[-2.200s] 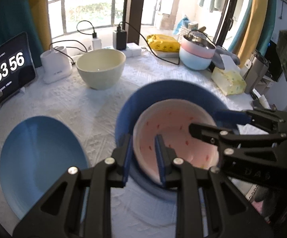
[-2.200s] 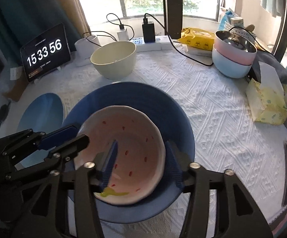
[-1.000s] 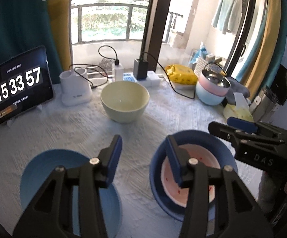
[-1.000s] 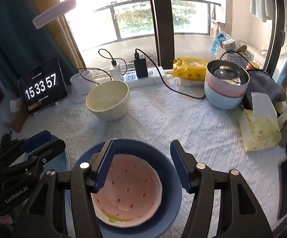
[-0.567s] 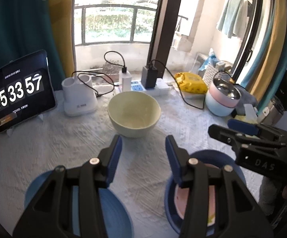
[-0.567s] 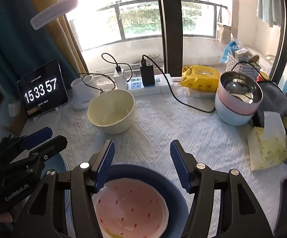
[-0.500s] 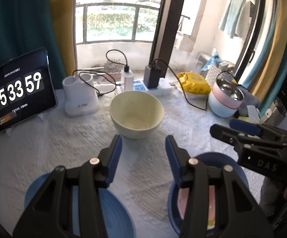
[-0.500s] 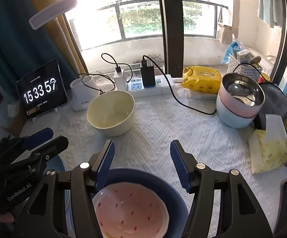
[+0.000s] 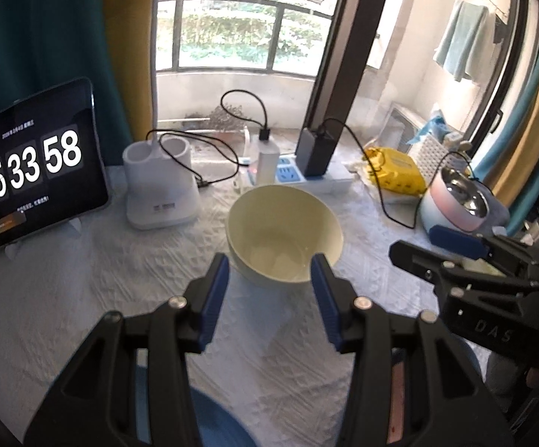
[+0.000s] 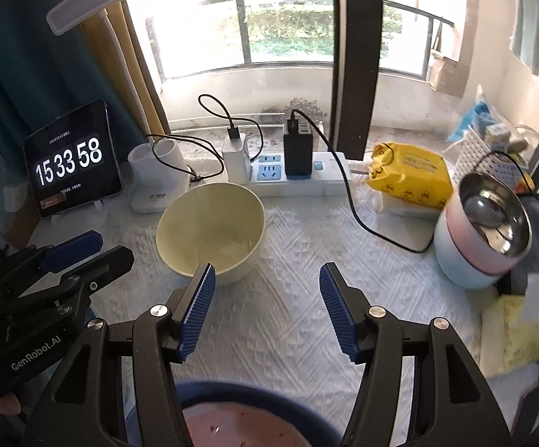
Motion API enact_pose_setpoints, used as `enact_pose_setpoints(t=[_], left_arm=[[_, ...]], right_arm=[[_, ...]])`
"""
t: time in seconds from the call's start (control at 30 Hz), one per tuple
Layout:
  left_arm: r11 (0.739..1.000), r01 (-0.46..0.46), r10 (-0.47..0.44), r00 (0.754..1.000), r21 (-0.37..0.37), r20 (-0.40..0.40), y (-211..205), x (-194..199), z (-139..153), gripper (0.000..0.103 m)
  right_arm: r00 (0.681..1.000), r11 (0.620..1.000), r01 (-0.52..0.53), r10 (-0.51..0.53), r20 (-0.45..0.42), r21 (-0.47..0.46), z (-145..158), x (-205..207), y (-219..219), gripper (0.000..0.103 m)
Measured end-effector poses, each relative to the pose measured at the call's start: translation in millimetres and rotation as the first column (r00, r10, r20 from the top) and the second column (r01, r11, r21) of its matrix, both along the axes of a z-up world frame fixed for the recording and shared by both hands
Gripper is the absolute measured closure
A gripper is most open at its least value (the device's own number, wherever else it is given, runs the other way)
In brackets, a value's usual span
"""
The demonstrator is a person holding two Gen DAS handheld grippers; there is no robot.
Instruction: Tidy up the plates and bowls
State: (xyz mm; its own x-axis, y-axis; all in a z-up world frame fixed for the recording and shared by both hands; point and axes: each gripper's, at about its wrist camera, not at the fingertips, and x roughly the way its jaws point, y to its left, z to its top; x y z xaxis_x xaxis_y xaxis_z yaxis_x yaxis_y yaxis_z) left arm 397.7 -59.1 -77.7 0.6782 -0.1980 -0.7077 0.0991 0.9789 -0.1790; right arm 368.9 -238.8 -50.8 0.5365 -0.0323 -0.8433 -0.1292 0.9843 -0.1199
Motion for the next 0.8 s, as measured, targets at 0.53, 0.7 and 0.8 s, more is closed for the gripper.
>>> enact_pose_setpoints(t=[0.53,0.7,0.8], left_arm=[[0.999,-0.047,0.047,0.993,0.002,-0.111,0.2,45.3,-39.7,0.056],[0.997,-0.071,0.07,0.986,-0.001,-0.152,2.0,57.0,-51.6,0.056],[0.997,-0.079,0.078,0.98,-0.001,-0.181,1.1,61.8,-59.6,0.056]], right_arm=[[0.989,0.998,-0.057,0.057,-0.135,0.003,-45.0,59.1,-6.0,0.041],[0.981,0.998,-0.063,0.065,-0.18,0.02,-57.2,73.4,-11.3,0.041],[0.972,0.997,-0.071,0.079,-0.221,0.043,-64.4,84.2,-14.0,0.041]])
